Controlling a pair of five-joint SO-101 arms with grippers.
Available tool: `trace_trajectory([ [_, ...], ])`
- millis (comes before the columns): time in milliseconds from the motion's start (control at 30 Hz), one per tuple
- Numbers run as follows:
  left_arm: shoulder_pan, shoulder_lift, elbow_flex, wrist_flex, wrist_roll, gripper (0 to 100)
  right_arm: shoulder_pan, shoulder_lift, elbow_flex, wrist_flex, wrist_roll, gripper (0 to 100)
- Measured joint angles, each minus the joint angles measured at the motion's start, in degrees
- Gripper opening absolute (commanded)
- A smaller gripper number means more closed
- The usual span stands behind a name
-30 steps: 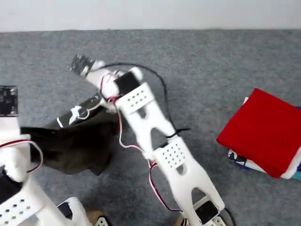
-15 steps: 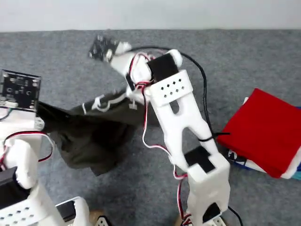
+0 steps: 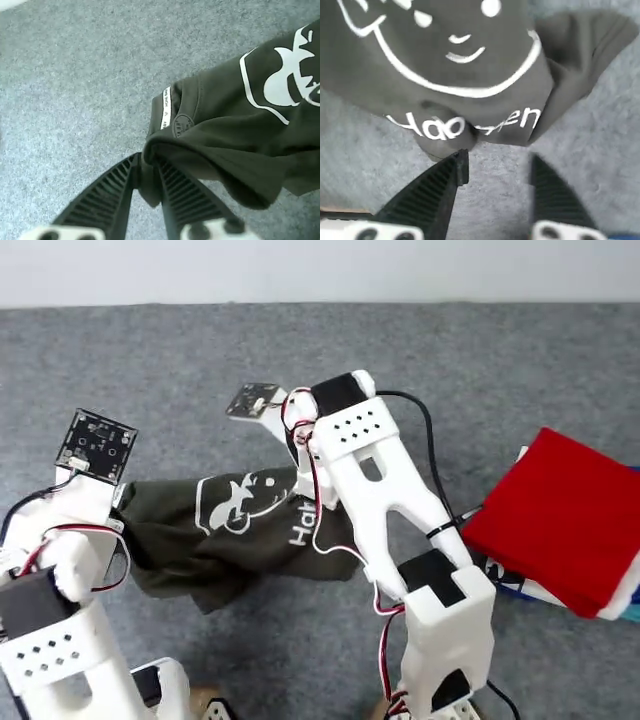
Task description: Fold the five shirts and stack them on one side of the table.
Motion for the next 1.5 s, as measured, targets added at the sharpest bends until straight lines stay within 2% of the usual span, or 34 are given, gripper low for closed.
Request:
trace_trajectory([
  [167,-1.2,0.0,0.2,-2.5,0.2,1,1.7,-6.0,1.3,0.0,-1.2,31.0],
  [400,-8.4,0.0,0.2,-7.9,0.9,1,0.5,-14.2,16.5,0.0,-1.2,14.7],
  [500,-13.5,0.0,0.2,-10.6,1.1,1,-1.6,-14.2,21.4,0.0,-1.2,11.4],
  [633,-18.7,0.0,0.2,-12.3,1.1,1,-5.2,-13.1,22.6,0.0,-1.8,14.6],
  [800,-19.7,0.0,0.9,-12.3,1.1,1,-11.8,-7.9,22.7,0.0,-1.8,23.6],
  [1033,-19.7,0.1,2.7,-12.3,1.1,1,-17.2,1.8,22.7,-4.2,-3.6,14.9],
  [1233,-19.7,0.1,2.7,-12.3,1.1,1,-14.7,10.4,18.8,-15.6,-3.8,8.8],
  [1400,-19.8,0.1,2.7,-12.3,1.1,1,-9.1,14.7,5.7,-17.5,-3.7,9.0],
  [1500,-19.8,0.1,2.6,-12.3,1.1,1,-6.2,15.3,-1.1,-15.0,-3.8,9.0],
])
